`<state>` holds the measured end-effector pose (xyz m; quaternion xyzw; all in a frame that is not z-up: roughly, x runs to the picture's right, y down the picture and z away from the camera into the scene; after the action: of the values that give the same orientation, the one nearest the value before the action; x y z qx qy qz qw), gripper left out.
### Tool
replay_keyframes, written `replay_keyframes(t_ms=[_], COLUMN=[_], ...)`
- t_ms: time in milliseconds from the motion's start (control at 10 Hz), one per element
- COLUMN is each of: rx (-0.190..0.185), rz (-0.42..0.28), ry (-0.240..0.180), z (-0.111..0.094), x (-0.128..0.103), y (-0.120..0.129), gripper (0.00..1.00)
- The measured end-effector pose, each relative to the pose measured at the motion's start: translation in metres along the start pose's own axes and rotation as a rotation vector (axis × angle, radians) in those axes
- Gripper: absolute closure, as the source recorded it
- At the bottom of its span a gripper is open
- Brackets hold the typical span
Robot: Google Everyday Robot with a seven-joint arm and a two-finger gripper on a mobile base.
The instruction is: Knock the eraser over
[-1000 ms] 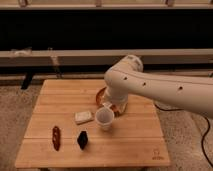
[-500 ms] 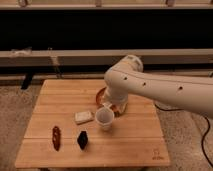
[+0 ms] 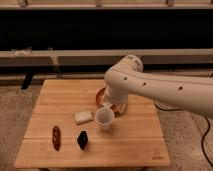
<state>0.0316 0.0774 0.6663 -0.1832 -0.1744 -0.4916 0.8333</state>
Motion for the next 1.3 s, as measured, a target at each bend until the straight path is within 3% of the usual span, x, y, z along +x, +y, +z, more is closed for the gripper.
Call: replay_keyframes(t_ms=[900, 1000, 1300], rx=[-0.005, -0.013, -0.03], rz=[-0.007, -0.017, -0.052], ry=[0.002, 0.003, -0.016], z=[0.0, -0.001, -0.001], x=[-0.002, -0.008, -0.06], y=[0.002, 0.006, 0.019], gripper=[0.34, 0.34, 0.34])
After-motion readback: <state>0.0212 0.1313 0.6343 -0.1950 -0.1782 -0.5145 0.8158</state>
